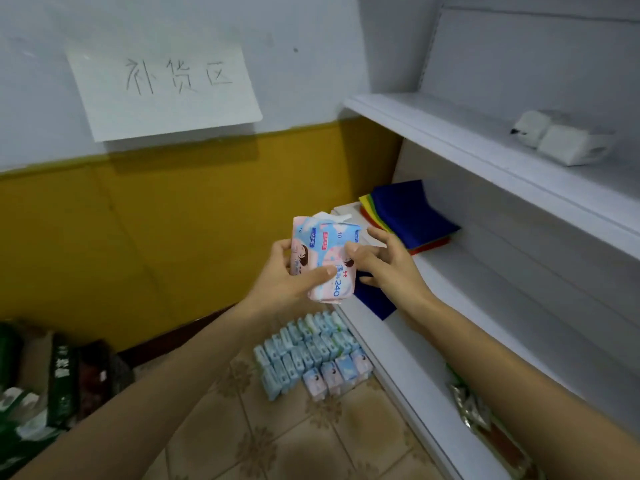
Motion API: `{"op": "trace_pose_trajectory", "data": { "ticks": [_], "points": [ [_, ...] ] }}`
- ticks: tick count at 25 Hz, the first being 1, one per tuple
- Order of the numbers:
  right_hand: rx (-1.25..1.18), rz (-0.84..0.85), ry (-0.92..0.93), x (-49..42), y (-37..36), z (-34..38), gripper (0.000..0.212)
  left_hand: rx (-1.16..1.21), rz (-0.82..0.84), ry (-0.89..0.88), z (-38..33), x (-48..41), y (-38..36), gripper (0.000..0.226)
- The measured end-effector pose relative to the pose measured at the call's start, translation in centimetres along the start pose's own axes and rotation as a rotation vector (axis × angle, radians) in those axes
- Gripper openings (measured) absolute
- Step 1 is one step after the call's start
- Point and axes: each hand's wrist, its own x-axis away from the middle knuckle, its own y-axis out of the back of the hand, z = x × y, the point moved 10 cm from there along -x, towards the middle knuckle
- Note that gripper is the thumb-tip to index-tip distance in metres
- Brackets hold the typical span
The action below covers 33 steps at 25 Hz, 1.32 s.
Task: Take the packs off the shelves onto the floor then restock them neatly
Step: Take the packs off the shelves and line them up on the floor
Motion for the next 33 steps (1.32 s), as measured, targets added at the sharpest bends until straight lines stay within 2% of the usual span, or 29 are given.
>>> {"op": "trace_pose_trajectory", "data": {
  "ticks": [2, 5, 7, 10, 12, 15, 17, 19, 21, 22, 24, 25, 29, 30, 33],
  "points": [
    [0.019, 0.023, -0.052, -1.4, -2.3, -2.2, 0.065, 0.02, 0.015, 0.055, 2.3, -0.9, 1.9, 0.057],
    [0.025, 0.024, -0.12, -3.3, -4.2, -4.9, 0.048, 0.007, 0.045, 0.145, 5.5, -2.7, 4.1, 0.066],
    [0.021, 0.011, -0.176, -4.4, -4.8, -6.4, 0.044, -0.013, 0.017, 0.206, 7.5, -3.9, 5.5, 0.06],
    [0.08, -0.01, -0.211, -6.5, -4.6, -9.0, 0.051, -0.019, 0.023, 0.287, 9.8, -5.9, 6.2, 0.048],
    [0.187, -0.015, -0.15, -8.4, -4.1, -10.0, 0.064, -0.029, 0.09, 0.307, 10.4, -7.8, 6.1, 0.044],
    [0.354, 0.107, 0.02, -12.0, -4.8, -10.3, 0.085, -0.141, 0.137, 0.362, 11.9, -11.6, 6.8, 0.058],
    [0.314, 0.226, -0.008, -14.4, -6.0, -11.9, 0.08, -0.243, 0.142, 0.436, 13.3, -14.2, 7.4, 0.065],
    [0.235, 0.25, -0.097, -17.1, -6.2, -14.9, 0.054, -0.31, 0.157, 0.481, 15.0, -17.1, 7.6, 0.067],
    [0.208, 0.145, -0.184, -19.5, -5.3, -18.6, 0.033, -0.266, 0.107, 0.497, 17.5, -19.6, 8.2, 0.071],
    [0.156, 0.085, -0.262, -20.2, -4.8, -21.3, 0.028, -0.22, 0.055, 0.493, 19.1, -20.6, 8.5, 0.063],
    [0.009, -0.025, -0.476, -20.1, -4.7, -28.0, 0.023, -0.148, -0.07, 0.51, 23.0, -21.8, 9.4, 0.029],
    [-0.038, -0.075, -0.583, -19.4, -4.9, -31.5, 0.023, -0.148, -0.103, 0.538, 25.6, -22.1, 9.5, 0.02],
    [-0.079, -0.223, -0.925, -15.0, -7.4, -44.5, 0.021, -0.247, 0.053, 0.617, 37.8, -22.0, 7.7, 0.01],
    [-0.088, -0.243, -1.003, -13.8, -8.3, -47.8, 0.021, -0.28, 0.071, 0.64, 41.1, -21.7, 7.7, 0.017],
    [-0.089, -0.31, -1.166, -11.7, -10.7, -57.3, 0.021, -0.367, 0.091, 0.754, 52.4, -21.7, 9.2, 0.064]
  ]
}}
